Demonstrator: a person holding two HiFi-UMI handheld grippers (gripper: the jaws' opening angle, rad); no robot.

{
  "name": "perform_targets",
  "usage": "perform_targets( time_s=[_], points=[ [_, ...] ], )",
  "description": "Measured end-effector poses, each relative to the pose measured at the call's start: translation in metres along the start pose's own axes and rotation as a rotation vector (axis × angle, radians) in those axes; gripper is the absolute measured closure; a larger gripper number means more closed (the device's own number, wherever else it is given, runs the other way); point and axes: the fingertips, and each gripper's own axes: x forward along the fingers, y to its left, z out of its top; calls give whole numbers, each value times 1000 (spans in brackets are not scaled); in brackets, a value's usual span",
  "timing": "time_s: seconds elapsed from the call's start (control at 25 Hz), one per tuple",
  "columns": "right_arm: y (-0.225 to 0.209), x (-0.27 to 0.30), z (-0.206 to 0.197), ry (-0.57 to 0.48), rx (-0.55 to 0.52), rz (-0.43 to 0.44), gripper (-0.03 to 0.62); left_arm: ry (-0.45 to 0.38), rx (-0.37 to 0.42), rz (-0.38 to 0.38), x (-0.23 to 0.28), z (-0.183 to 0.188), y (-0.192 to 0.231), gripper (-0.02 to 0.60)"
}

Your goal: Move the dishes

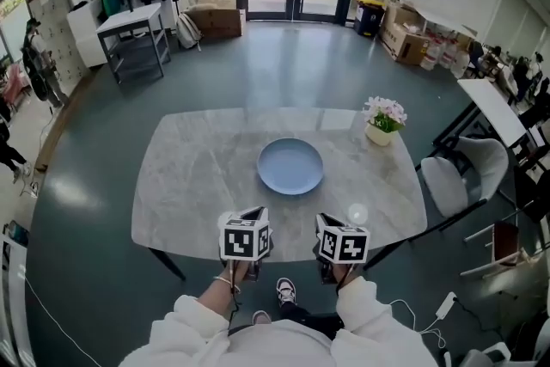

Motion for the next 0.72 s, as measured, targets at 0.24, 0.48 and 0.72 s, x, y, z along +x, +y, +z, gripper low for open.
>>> perform_targets(
  time_s=[0.24, 0.48, 0.72],
  points=[
    [19, -29, -17, -29, -21, -12, 528, -16, 8, -12, -28, -19, -8, 575],
    [19, -51, -40, -9, -8, -39, 531, -17, -31, -20, -43, -41, -18, 575],
    [29, -61, -38, -23, -30, -28, 533, -36, 11, 6, -56, -37, -23, 575]
  ],
)
